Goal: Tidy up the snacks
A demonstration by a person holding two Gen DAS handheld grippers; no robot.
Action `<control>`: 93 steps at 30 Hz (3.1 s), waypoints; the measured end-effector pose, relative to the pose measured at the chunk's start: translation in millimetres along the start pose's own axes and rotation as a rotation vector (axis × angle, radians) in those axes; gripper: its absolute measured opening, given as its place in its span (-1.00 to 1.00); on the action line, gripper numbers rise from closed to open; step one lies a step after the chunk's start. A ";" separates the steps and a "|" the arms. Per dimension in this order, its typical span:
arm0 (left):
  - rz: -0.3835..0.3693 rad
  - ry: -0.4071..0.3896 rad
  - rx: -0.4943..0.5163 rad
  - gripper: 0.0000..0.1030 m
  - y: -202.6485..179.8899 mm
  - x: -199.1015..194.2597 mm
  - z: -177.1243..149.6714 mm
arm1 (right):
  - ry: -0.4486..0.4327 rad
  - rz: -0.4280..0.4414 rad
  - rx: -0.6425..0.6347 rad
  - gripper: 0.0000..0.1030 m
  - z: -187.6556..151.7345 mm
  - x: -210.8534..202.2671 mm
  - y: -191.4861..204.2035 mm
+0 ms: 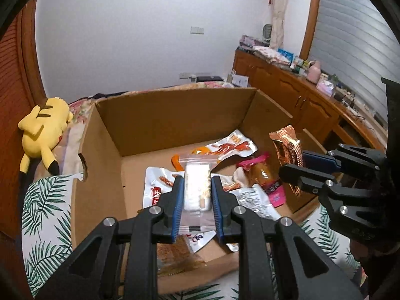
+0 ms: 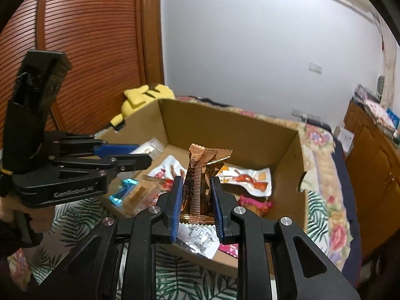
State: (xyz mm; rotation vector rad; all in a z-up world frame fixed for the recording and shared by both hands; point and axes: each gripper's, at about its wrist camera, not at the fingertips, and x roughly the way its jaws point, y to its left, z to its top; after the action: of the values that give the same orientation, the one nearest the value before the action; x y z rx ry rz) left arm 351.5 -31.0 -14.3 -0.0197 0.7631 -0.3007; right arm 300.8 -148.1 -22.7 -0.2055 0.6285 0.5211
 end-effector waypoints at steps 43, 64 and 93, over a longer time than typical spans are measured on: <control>0.152 -0.131 0.032 0.34 -21.4 -84.1 -26.1 | -0.079 -0.123 0.134 0.47 -25.7 -60.0 12.8; 0.234 -0.161 0.023 0.75 -49.5 -140.4 -69.8 | -0.119 -0.204 0.186 1.00 -52.7 -113.4 28.2; 0.278 -0.306 0.019 0.93 -84.0 -230.2 -156.5 | -0.226 -0.257 0.179 1.00 -106.7 -206.6 81.0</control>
State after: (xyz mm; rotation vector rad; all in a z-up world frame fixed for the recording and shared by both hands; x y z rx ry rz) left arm 65.7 -33.9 38.9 0.0571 0.4513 -0.0376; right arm 62.7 -197.8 15.8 -0.0550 0.4168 0.2338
